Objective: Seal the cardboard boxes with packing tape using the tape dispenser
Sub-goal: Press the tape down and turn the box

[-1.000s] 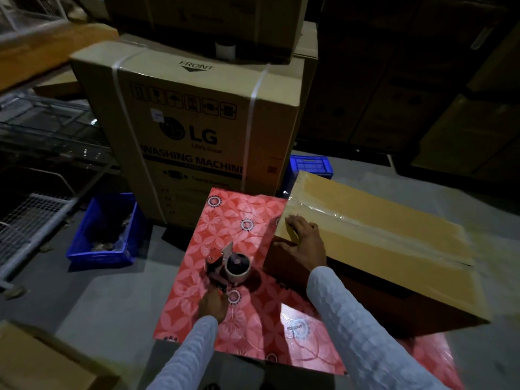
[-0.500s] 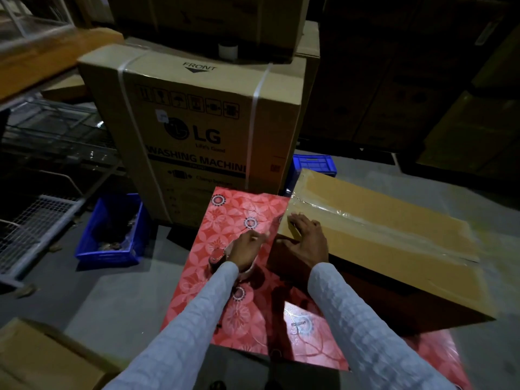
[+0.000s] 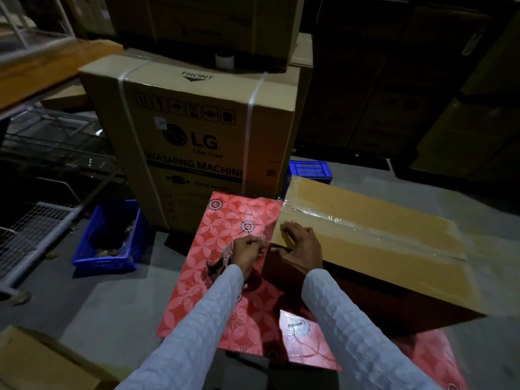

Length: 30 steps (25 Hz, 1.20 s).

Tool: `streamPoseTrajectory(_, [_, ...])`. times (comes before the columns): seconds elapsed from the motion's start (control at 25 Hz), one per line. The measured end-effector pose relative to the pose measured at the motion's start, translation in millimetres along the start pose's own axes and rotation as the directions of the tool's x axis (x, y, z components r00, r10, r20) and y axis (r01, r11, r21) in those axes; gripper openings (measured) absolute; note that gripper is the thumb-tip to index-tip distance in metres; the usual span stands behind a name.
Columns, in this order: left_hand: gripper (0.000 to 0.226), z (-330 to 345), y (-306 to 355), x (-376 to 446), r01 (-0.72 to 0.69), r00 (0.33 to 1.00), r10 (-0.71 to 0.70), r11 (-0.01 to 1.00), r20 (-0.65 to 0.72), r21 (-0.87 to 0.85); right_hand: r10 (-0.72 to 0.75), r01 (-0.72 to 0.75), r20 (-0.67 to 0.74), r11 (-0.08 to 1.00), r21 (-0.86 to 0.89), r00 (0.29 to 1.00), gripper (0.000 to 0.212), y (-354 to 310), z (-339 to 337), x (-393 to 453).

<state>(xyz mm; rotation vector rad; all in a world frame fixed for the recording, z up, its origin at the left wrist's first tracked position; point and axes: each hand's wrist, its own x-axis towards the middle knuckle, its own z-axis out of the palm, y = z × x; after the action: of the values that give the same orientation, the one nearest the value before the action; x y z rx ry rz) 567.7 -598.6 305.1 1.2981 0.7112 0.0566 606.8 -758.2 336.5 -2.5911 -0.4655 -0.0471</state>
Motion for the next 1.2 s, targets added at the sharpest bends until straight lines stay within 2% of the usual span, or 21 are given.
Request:
streamPoseTrajectory(0.12, [0.024,1.0,-9.0,-12.6,0.057,0.996,-0.056,0.998,-0.063,0.008,-0.026,0.026,-0.04,1.0,0.01,0.999,0.074,-5.2,0.1,-9.0])
streamPoseTrajectory(0.24, [0.024,7.3,-11.6,-25.0,-0.037,0.989,0.048,0.996,-0.138,0.081,-0.018,0.02,-0.054,0.999,0.033,0.998,0.072,-7.5,2.1,-13.4])
streamPoseTrajectory(0.32, [0.012,13.1,-14.9,-25.0,-0.039,0.987,0.067,0.982,-0.148,0.185,-0.007,0.01,-0.053,0.999,0.047,0.999,0.072,-8.0,1.1,-14.0])
streamPoseTrajectory(0.4, [0.032,18.3,-22.8,-23.5,0.096,0.995,-0.083,0.957,-0.056,0.274,-0.008,0.011,-0.057,0.998,0.063,0.998,0.071,-7.2,0.1,-12.7])
streamPoseTrajectory(0.48, [0.052,23.9,-32.4,-20.0,0.225,0.974,-0.227,0.97,0.02,0.094,-0.002,0.006,-0.053,0.997,0.076,0.999,0.07,-8.9,-1.3,-12.7])
streamPoseTrajectory(0.56, [0.038,30.0,-21.5,-23.7,0.321,0.947,-0.319,0.936,0.039,-0.145,0.0,0.004,-0.053,0.997,0.081,0.999,0.069,-11.3,-4.0,-13.7])
streamPoseTrajectory(0.6, [0.031,30.8,-12.5,-28.1,0.353,0.936,-0.351,0.925,0.038,-0.139,-0.004,0.008,-0.048,0.996,0.085,0.999,0.07,-11.3,-4.7,-13.7])
streamPoseTrajectory(0.72, [0.017,23.5,12.6,-29.2,0.338,0.94,-0.341,0.938,-0.028,-0.08,-0.014,0.015,-0.024,0.997,0.073,1.0,0.072,-10.8,-6.4,-13.6])
streamPoseTrajectory(0.8, [0.025,17.3,20.0,-25.5,0.325,0.945,-0.325,0.946,-0.025,-0.001,-0.024,0.026,-0.053,0.999,0.027,0.998,0.075,-9.9,-5.7,-13.8])
streamPoseTrajectory(0.96, [0.049,19.8,25.9,-8.1,0.178,0.984,-0.177,0.984,-0.031,0.011,-0.069,0.069,-0.128,0.998,0.002,0.989,0.07,-16.5,-3.7,-15.1])
streamPoseTrajectory(1.08, [0.03,30.8,38.8,-5.4,0.126,0.992,-0.126,0.992,0.032,0.002,-0.079,0.081,-0.167,0.997,0.008,0.983,0.061,-17.5,-6.0,-15.3])
streamPoseTrajectory(1.2, [0.025,34.4,45.5,-3.5,0.096,0.994,-0.098,0.995,0.043,0.036,-0.083,0.091,-0.179,0.995,0.034,0.98,0.059,-12.4,-2.4,-12.3])
